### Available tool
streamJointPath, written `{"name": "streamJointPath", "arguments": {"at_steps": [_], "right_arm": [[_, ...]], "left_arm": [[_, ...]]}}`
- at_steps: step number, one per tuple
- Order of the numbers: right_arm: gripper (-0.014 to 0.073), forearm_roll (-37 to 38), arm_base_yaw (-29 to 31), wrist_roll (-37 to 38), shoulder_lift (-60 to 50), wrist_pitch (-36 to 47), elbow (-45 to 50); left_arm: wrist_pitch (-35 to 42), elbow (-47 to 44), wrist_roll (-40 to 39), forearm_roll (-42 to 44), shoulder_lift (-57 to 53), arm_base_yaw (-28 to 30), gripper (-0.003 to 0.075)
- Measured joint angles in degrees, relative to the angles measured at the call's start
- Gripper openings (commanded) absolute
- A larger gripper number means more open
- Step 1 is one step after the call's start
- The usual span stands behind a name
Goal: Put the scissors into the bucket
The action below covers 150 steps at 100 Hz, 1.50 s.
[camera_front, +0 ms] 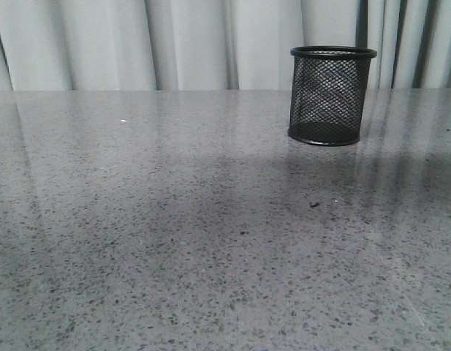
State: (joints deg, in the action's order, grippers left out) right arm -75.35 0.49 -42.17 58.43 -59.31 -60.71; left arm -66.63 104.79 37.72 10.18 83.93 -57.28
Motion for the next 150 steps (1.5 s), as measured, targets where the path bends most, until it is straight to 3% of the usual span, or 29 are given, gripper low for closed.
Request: {"name": "streamJointPath", "arguments": {"at_steps": [9, 16, 38, 45, 52, 69, 76, 101, 120, 150], "right_arm": [[0.0388, 0.0, 0.0, 0.0, 0.0, -0.2, 0.0], [0.0302, -0.1, 0.0, 0.0, 0.0, -0.6, 0.0], [-0.0076, -1.2, 0.0, -1.5, 0.0, -2.1, -0.1], [-0.0069, -1.9, -0.1, -1.5, 0.0, -2.4, -0.2], [-0.0069, -2.1, -0.1, -1.5, 0.0, -2.7, -0.3], [-0.0064, -1.4, -0.1, -2.0, 0.0, -2.8, -0.3], [-0.0048, 0.4, -0.1, -2.3, 0.0, -2.8, -0.3], [-0.0048, 5.3, -0.1, -1.6, 1.3, 1.4, -0.4], [-0.0048, 20.1, -0.1, 4.9, 3.5, 5.5, -5.3], [-0.0048, 40.2, -0.1, 17.3, 12.0, 3.3, -19.4]], "left_arm": [[0.8, 0.0, -1.4, 0.8, 0.8, -1.2, -0.002], [1.7, 0.0, -2.0, 1.3, 1.2, -2.0, -0.002], [2.6, 0.0, -2.1, 1.6, 1.6, -3.0, -0.002], [2.7, 0.0, -2.1, 1.8, 1.7, -3.0, -0.0006], [2.7, 0.0, -2.1, 1.8, 1.7, -3.0, 0.006], [2.7, 0.0, -2.1, 1.8, 1.7, -3.0, 0.0403], [3.4, 0.0, -2.1, 1.8, 1.7, -2.5, 0.0486], [4.5, 0.0, -11.6, 1.8, 1.6, 6.0, 0.0491], [4.3, 0.0, -20.9, 0.9, -0.9, 18.5, 0.0491], [1.9, 0.0, -22.6, -4.9, -8.3, 37.8, 0.0491]]}}
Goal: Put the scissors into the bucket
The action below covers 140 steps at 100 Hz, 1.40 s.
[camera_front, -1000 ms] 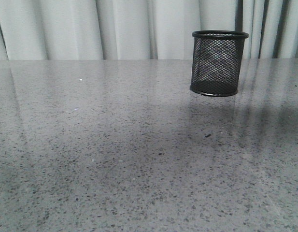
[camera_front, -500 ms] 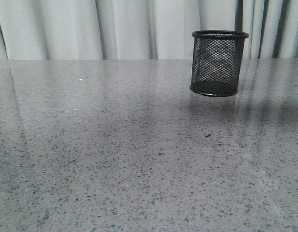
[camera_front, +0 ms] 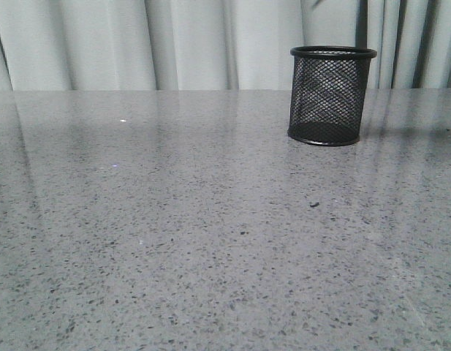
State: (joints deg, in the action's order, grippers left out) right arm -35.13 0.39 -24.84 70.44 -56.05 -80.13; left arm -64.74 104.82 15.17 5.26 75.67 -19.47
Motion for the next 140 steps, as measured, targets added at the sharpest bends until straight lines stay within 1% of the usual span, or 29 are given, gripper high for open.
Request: {"name": "streamJointPath", "arguments": {"at_steps": [11, 21, 44, 75, 94, 99, 106, 118, 125, 130, 140], "right_arm": [[-0.0048, 3.9, 0.0, 1.7, 3.7, -2.7, -3.9], [-0.0048, 6.1, 0.0, 2.3, 7.1, -4.8, -6.3], [-0.0048, 8.1, -0.2, 2.8, 12.3, -6.2, -9.0], [-0.0048, 8.8, -3.6, 3.0, 17.1, -4.5, -9.0], [-0.0041, 9.2, -4.0, 3.0, 19.1, -4.5, -9.0], [-0.0012, 9.2, -4.0, 3.0, 19.5, -4.4, -9.0], [0.0059, 9.2, -4.0, 3.0, 20.1, -4.3, -9.0], [0.0241, 9.2, -4.0, 3.0, 21.0, -4.0, -9.0], [0.0321, 9.3, -4.0, 3.0, 21.0, -3.6, -9.0], [0.0344, 9.3, -4.0, 3.0, 21.0, -3.5, -9.2], [0.0342, 9.3, -3.5, 3.0, 21.0, -3.9, -10.6]], "left_arm": [[-0.3, 0.1, 0.0, -1.6, -2.1, 4.3, 0.0491], [-0.4, 0.2, 0.0, -2.4, -3.5, 6.0, 0.0491], [-0.7, 0.3, 0.0, -2.9, -4.1, 6.2, 0.0491], [-0.8, 0.3, 0.0, -3.1, -4.1, 6.2, 0.0491], [-0.9, 0.3, 0.0, -3.1, -4.1, 6.2, 0.0491], [-0.9, 0.3, 0.0, -3.1, -4.1, 6.2, 0.0491], [-0.9, 0.3, 0.0, -3.1, -4.1, 6.2, 0.0491], [-0.9, 0.3, 0.0, -3.1, -4.1, 6.2, 0.0491], [-0.9, 0.3, 0.0, -3.1, -4.1, 6.2, 0.0491], [-0.9, 0.3, 0.0, -3.1, -4.1, 6.2, 0.0491], [-0.9, 0.3, 0.0, -3.1, -4.1, 6.2, 0.0491]]}}
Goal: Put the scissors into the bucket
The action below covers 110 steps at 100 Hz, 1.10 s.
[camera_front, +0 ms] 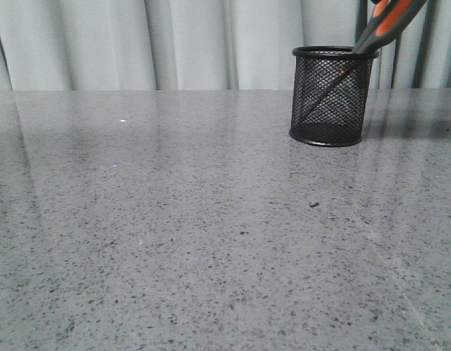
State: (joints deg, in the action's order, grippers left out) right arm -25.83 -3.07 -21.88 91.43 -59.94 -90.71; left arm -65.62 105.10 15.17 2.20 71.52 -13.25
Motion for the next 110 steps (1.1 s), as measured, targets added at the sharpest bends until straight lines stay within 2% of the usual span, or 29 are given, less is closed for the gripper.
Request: {"name": "streamJointPath", "arguments": {"at_steps": [19, 28, 36, 42, 50, 56, 70, 80, 91, 110], "right_arm": [[0.034, 0.0, 2.6, 0.0, -1.9, -1.9, -5.0], [0.0313, 0.1, 3.5, 0.0, -4.5, -2.0, -6.3], [0.0213, 0.1, 3.6, 0.0, -7.0, -1.9, -6.5], [0.009, -0.6, 3.6, 0.0, -8.7, -1.9, -6.5], [-0.0074, -1.7, 3.6, 0.0, -10.5, -1.5, -6.5], [-0.0059, -2.2, 3.6, 0.0, -11.9, -0.6, -6.3], [-0.0055, -3.2, 3.6, -0.2, -17.0, 4.9, -1.0], [-0.0055, -5.0, 3.6, -3.0, -22.5, 12.1, 7.2], [-0.0055, -8.6, 3.6, -8.6, -30.5, 21.0, 19.2], [-0.0055, -12.3, 3.6, -14.1, -44.9, 36.0, 39.6]], "left_arm": [[0.0, 0.0, 0.3, 0.0, 0.0, 0.0, 0.0488], [0.0, 0.0, 0.3, 0.0, 0.0, 0.0, 0.0438], [0.5, 0.0, 0.4, 0.0, 0.0, 0.0, 0.034], [0.9, 0.0, 0.4, 0.0, 0.0, 0.0, 0.0249], [1.5, 0.0, 0.4, 0.0, 0.0, 0.0, 0.0089], [1.5, 0.0, 0.4, 0.0, 0.0, 0.0, -0.0015], [2.5, -1.6, 0.4, 0.1, -0.4, 0.0, -0.002], [7.0, -7.5, 0.4, -0.6, -3.0, 0.0, -0.002], [17.3, -17.7, -0.7, -1.7, -8.3, 0.0, -0.002], [39.1, -43.1, -2.6, -3.0, -22.1, 0.0, -0.002]]}}
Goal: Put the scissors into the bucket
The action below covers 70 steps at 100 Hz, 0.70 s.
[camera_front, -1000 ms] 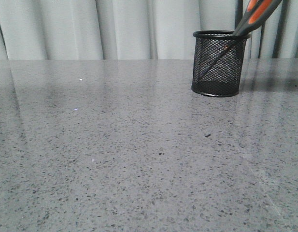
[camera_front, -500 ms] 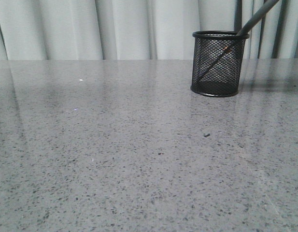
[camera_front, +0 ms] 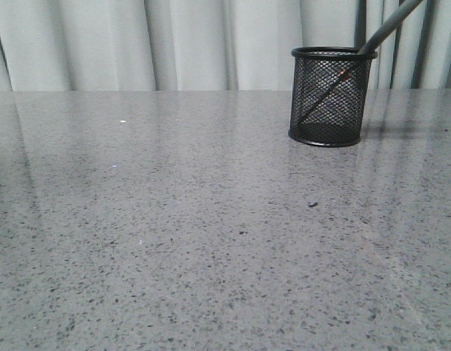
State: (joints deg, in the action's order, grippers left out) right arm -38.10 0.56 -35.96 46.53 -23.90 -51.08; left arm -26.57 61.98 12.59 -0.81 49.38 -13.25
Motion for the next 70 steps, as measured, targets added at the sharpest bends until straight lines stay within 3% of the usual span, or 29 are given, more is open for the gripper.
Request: {"name": "streamJointPath", "arguments": {"at_steps": [17, 35, 49, 70], "right_arm": [[-0.0055, -0.8, 0.0, -0.5, -13.1, 8.2, 15.9], [-0.0055, -0.9, 0.0, -0.6, -25.6, 10.3, 28.6], [-0.0055, -0.9, 0.0, -0.7, -31.7, 10.7, 33.7], [-0.0055, -0.9, 0.0, -0.7, -33.3, 11.4, 34.6]], "left_arm": [[14.9, -21.3, -0.1, -2.6, -13.2, 0.0, -0.002], [23.7, -38.5, -0.4, -5.5, -24.4, 0.0, -0.002], [26.6, -44.9, -0.4, -6.9, -30.9, 0.0, -0.002], [27.5, -46.5, -0.4, -7.2, -33.2, 0.0, -0.002]]}}
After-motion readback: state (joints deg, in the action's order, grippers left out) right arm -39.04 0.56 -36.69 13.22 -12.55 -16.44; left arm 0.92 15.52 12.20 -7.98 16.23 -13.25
